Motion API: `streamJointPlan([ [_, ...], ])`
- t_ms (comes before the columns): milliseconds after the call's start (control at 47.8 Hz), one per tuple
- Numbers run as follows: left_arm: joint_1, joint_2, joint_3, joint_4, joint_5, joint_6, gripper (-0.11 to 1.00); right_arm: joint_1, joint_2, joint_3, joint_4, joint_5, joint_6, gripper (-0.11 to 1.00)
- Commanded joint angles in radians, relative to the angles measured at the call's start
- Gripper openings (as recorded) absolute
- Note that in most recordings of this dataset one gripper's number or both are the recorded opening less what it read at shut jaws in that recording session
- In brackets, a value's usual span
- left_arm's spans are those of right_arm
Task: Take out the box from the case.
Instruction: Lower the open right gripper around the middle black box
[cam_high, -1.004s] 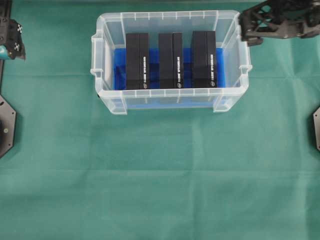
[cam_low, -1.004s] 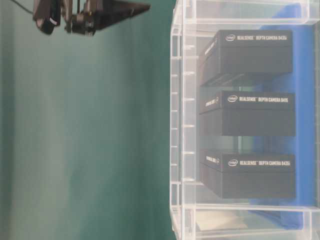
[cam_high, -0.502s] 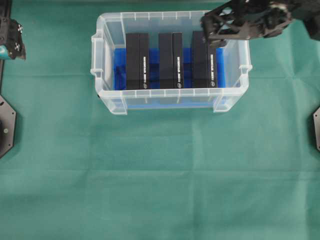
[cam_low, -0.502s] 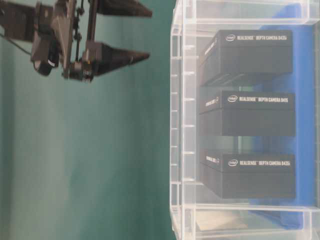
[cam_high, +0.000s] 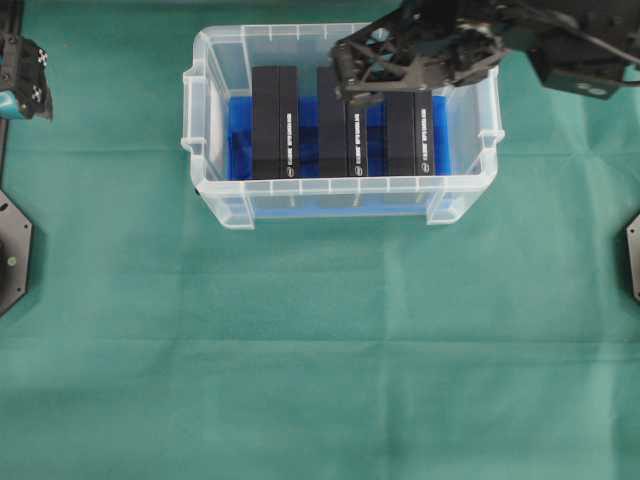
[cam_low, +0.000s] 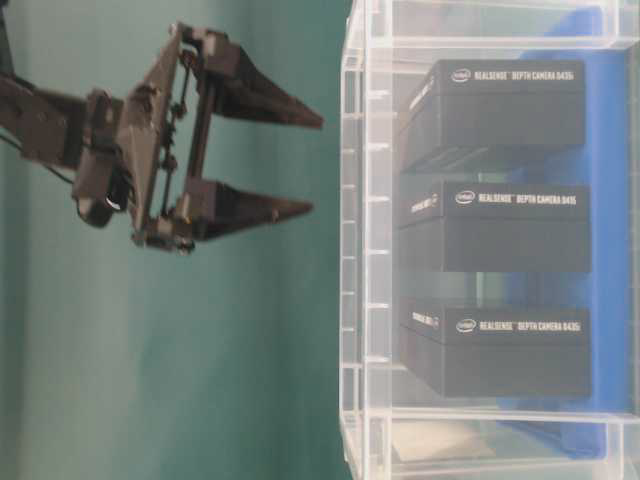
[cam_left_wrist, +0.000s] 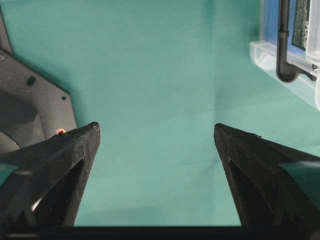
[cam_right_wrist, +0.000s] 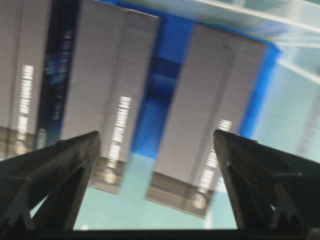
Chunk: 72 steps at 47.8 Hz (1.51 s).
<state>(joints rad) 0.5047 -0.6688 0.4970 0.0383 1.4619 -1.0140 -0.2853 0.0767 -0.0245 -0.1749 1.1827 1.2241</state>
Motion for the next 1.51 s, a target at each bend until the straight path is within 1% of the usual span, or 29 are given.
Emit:
streamJointPlan([
  [0, 0.003, -0.002, -0.015, 0.000, -0.003, -0.002, 0.97, 0.008, 0.002, -0.046, 0.006, -0.020, 0.000, 0.95],
  [251, 0.003, -0.002, -0.015, 0.000, -0.002, -0.002, 0.97, 0.020, 0.067, -0.123, 0.012, -0.034, 0.000, 0.95],
  [439, 0.003, -0.002, -0.015, 0.000, -0.003, -0.002, 0.97, 0.023, 0.095, -0.153, 0.015, -0.031, -0.002, 0.95],
  [1485, 0.003, -0.009, -0.012, 0.000, -0.002, -0.002, 0.97, 0.025, 0.114, -0.153, 0.015, -0.017, -0.003, 0.95],
])
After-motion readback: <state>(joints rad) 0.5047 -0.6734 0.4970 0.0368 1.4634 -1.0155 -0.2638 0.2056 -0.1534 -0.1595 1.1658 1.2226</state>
